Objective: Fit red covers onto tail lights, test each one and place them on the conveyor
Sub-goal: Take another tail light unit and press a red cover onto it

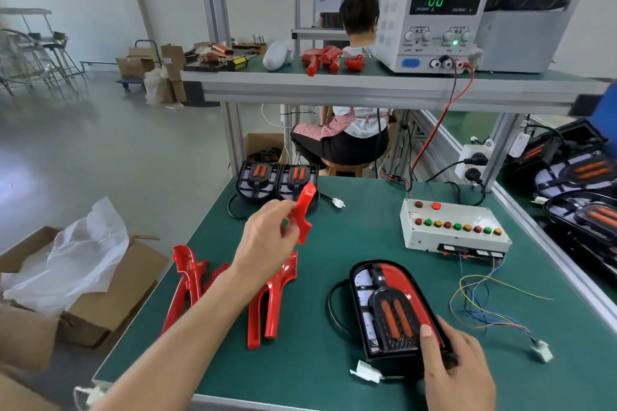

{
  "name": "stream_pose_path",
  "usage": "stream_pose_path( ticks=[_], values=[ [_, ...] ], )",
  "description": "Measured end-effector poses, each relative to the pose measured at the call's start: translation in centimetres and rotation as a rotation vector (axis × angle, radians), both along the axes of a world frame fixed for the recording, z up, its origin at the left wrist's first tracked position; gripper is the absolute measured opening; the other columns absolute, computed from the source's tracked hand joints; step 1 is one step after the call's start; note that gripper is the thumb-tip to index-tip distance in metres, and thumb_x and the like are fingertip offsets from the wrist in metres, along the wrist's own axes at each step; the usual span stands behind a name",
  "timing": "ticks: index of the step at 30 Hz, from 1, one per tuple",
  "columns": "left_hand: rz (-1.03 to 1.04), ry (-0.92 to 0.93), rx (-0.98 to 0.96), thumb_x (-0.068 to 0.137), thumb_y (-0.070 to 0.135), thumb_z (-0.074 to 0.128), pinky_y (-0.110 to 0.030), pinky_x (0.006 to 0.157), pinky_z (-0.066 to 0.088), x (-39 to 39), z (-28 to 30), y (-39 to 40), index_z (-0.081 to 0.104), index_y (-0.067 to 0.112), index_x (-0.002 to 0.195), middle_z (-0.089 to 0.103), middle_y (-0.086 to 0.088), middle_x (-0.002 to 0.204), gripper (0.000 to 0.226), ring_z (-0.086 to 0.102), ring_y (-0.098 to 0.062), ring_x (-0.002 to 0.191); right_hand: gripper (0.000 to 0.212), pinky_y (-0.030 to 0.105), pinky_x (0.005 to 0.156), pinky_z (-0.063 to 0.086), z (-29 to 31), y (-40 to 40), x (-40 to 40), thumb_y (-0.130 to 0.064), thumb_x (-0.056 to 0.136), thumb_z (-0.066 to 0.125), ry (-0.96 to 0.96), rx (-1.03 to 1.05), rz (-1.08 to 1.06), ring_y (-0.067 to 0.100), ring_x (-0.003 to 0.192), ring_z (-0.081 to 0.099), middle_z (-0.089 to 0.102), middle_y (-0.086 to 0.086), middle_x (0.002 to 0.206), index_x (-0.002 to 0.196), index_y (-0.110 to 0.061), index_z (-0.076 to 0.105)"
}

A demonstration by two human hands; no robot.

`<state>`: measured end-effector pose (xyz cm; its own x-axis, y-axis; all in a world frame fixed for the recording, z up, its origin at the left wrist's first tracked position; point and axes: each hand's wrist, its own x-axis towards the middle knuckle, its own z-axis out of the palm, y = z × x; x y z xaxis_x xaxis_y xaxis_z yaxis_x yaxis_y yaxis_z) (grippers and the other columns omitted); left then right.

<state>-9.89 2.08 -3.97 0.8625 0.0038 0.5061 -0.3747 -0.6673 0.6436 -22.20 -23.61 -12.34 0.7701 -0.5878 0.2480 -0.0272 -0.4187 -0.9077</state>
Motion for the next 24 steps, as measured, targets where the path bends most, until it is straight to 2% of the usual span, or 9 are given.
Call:
stream_pose_path(
  ticks=[2,4,6,9,11,13,15,20,24],
  values=[
    [-0.014,-0.102,0.022,0.091,0.004,0.065,-0.042,0.070,0.056,-1.8,-0.5,-2.3,0.072,0.015,0.097,0.064,0.005,0.091,0.014,0.067,-0.017,0.076,0.064,0.010,0.080,0.039,0.0,-0.2,-0.1,-0.065,0.072,0.054,0.006,0.010,0.003,0.020,0.089,0.060,0.060,-0.003,0.106,0.114,-0.022,0.075],
    [-0.035,-0.225,0.114,0.092,0.007,0.060,-0.042,0.059,0.055,-3.5,-0.9,-4.5,0.071,0.011,0.099,0.062,0.002,0.095,0.014,0.062,-0.022,0.070,0.039,0.020,0.084,0.041,0.4,-0.1,-0.4,-0.046,0.081,0.072,-0.034,-0.029,-0.024,0.022,0.100,0.059,0.057,-0.003,0.109,0.113,-0.024,0.075],
    [-0.084,-0.328,0.250,0.092,0.012,0.053,-0.040,0.045,0.051,-4.8,-1.1,-6.3,0.071,0.007,0.102,0.063,-0.005,0.097,0.021,0.058,-0.028,0.062,0.016,0.019,0.084,0.044,1.6,-0.1,-0.8,-0.028,0.089,0.075,-0.128,-0.077,-0.008,0.013,0.098,0.063,0.063,-0.007,0.101,0.102,-0.036,0.075],
    [-0.166,-0.398,0.443,0.085,-0.001,0.066,-0.037,0.036,0.046,-5.3,-1.3,-8.0,0.072,0.004,0.101,0.064,-0.011,0.094,0.017,0.056,-0.029,0.055,0.014,0.006,0.068,0.045,4.3,-0.3,-0.6,-0.038,0.094,0.067,-0.078,0.075,0.216,-0.002,0.072,0.065,0.072,-0.011,0.077,0.085,-0.041,0.076],
    [-0.203,-0.408,0.524,0.078,-0.005,0.075,-0.035,0.035,0.045,-5.3,-1.5,-8.8,0.072,0.004,0.100,0.064,-0.012,0.092,0.024,0.057,-0.028,0.057,0.051,0.014,0.050,0.036,6.2,-0.6,0.0,-0.062,0.093,0.058,0.026,0.154,0.419,0.006,0.050,0.046,0.055,-0.002,0.054,0.070,-0.017,0.070],
    [-0.219,-0.434,0.574,0.076,-0.005,0.076,-0.034,0.034,0.044,-5.2,-1.6,-9.1,0.072,0.005,0.098,0.063,-0.011,0.090,0.025,0.056,-0.027,0.057,0.082,0.021,0.049,0.022,7.9,-0.9,0.6,-0.079,0.082,0.050,0.095,0.148,0.527,0.014,0.053,0.031,0.036,0.005,0.056,0.065,0.001,0.051],
    [-0.218,-0.460,0.579,0.077,-0.005,0.073,-0.035,0.035,0.043,-4.9,-1.6,-9.1,0.072,0.006,0.099,0.063,-0.011,0.090,0.024,0.055,-0.026,0.057,0.077,0.022,0.051,0.022,8.6,-1.2,1.0,-0.076,0.078,0.056,0.135,0.145,0.583,0.015,0.054,0.029,0.036,0.002,0.054,0.061,-0.001,0.051],
    [-0.290,-0.521,0.555,0.080,-0.009,0.067,-0.035,0.047,0.054,-4.1,-2.3,-8.8,0.070,0.004,0.120,0.068,-0.012,0.110,0.042,0.067,-0.027,0.079,0.029,0.029,0.058,0.032,8.1,-1.3,1.6,-0.039,0.087,0.074,0.319,0.176,0.602,0.013,0.050,0.040,0.057,0.000,0.055,0.068,-0.017,0.074],
    [-0.119,-0.265,0.329,0.084,-0.007,0.059,-0.033,0.069,0.060,-4.1,-3.2,-8.4,0.062,0.008,0.136,0.063,-0.006,0.135,0.055,0.069,-0.023,0.105,0.018,0.027,0.058,0.043,7.4,-0.8,1.1,-0.048,0.081,0.074,0.280,-0.025,0.345,0.004,0.053,0.057,0.067,-0.016,0.058,0.068,-0.036,0.075]
  ],
)
